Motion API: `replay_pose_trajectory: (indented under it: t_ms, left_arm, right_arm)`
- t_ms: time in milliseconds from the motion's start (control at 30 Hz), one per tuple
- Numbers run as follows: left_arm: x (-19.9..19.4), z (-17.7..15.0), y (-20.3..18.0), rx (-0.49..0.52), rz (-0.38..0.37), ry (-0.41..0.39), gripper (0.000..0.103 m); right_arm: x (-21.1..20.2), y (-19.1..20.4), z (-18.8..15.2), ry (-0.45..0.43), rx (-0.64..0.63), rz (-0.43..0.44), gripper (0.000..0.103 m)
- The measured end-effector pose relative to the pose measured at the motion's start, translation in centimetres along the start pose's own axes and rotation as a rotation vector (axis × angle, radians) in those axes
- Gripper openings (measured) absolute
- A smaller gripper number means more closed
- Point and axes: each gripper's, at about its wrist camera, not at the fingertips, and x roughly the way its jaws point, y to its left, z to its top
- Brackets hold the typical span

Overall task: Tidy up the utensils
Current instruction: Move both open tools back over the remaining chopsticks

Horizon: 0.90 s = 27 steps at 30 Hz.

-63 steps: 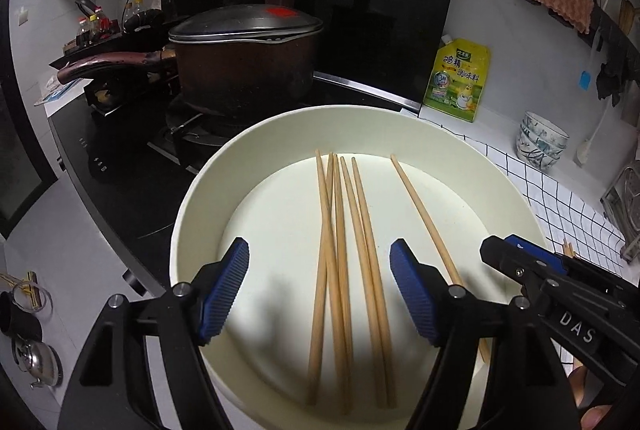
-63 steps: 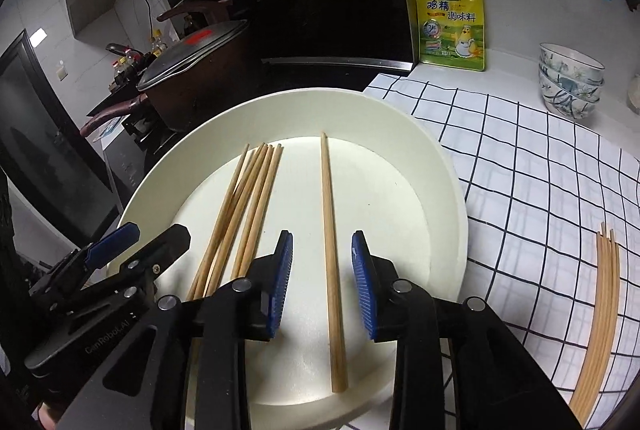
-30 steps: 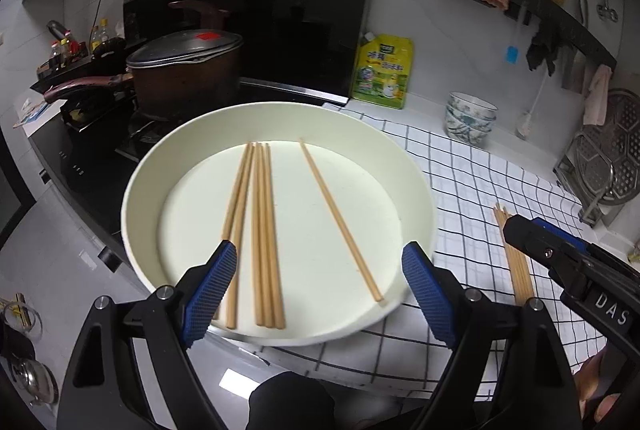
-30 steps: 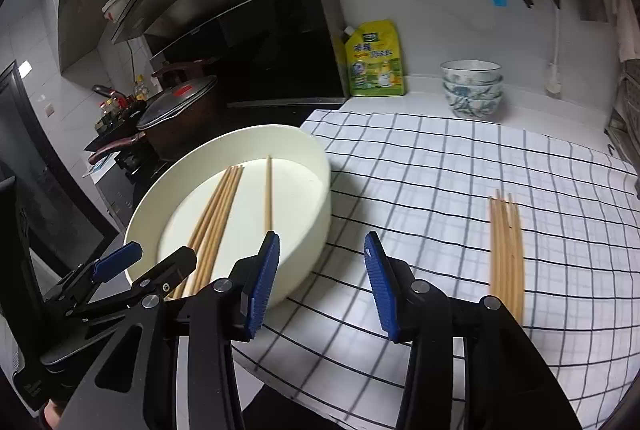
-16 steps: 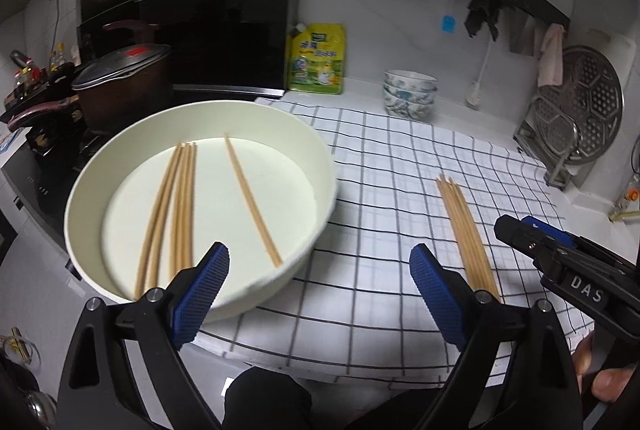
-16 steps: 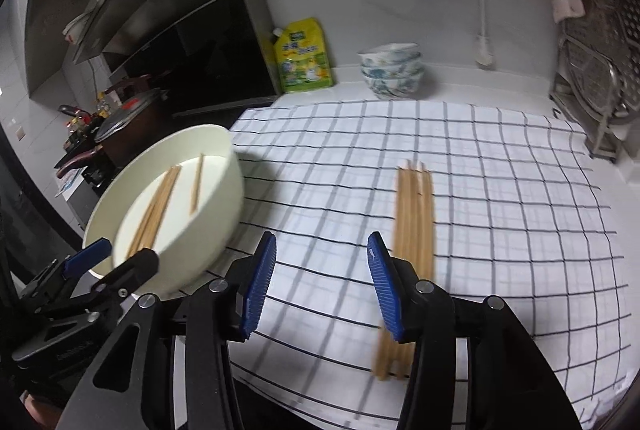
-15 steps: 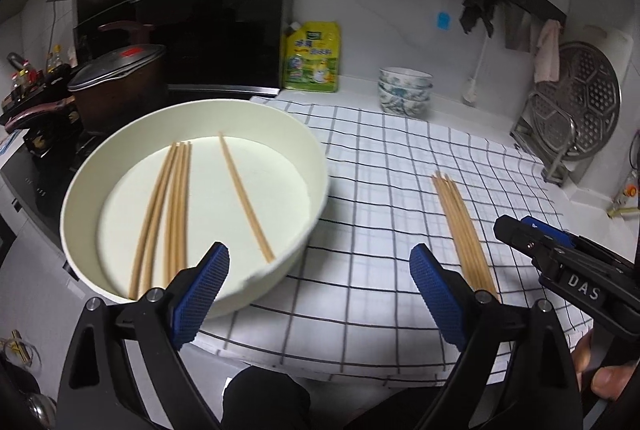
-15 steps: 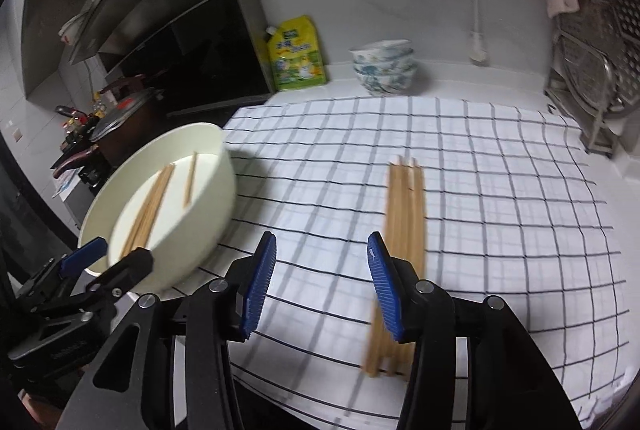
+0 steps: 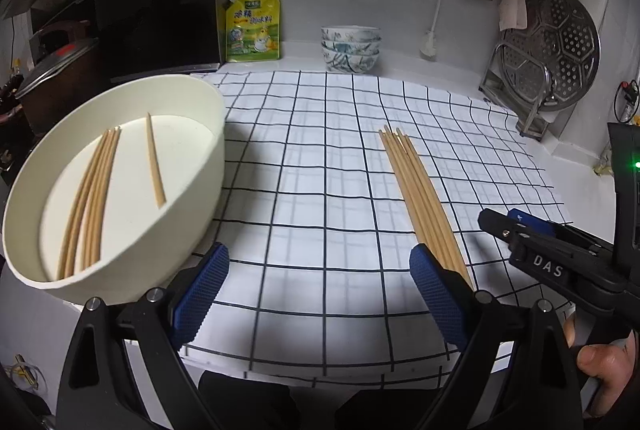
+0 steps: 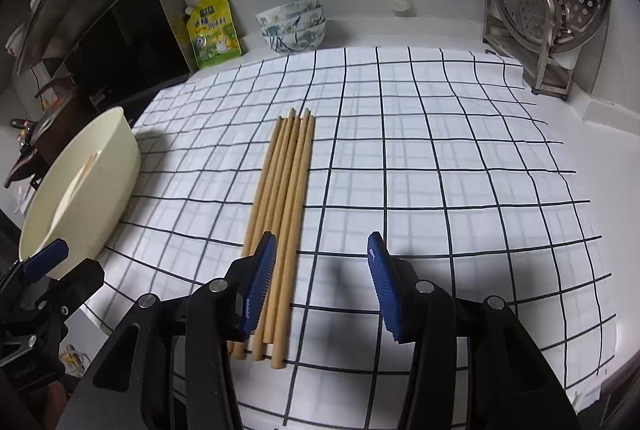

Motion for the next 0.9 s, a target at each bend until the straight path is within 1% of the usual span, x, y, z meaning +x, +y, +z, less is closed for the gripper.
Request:
replay_pose_trajectory:
  t_ms: [233,433,567,800,900]
  left_arm:
    - [2.2,-0.2,-0.6,-0.007,0.001,0.044,0.091]
    - [3.3,0.0,-0.8,-0.014,0.004,0.055,0.091]
    - [3.9,0.1,-0.7,-0.028,0.008,0.067,0.091]
    - [4.6,0.3,-0.8,-0.039,0.008,0.08,0.091]
    - [4.8,0.4,-1.2,-0.035,0.006,0.078,0.091]
  right_arm:
    - [1.8,0.5,0.2,0.027,-0.047,-0.01,0.046]
    - [2.9,0.3,0.0,0.049,-0.061,-0.017,0.046]
    - [3.2,0.6,-0.2,0.063,-0.081,-0.005,0.046]
    - [3.3,0.5,-0.4,0.069,-0.102,-0.031,0.046]
    - [3.2,-0.1,-0.4,0.067,-0.087,-0.032,0.046]
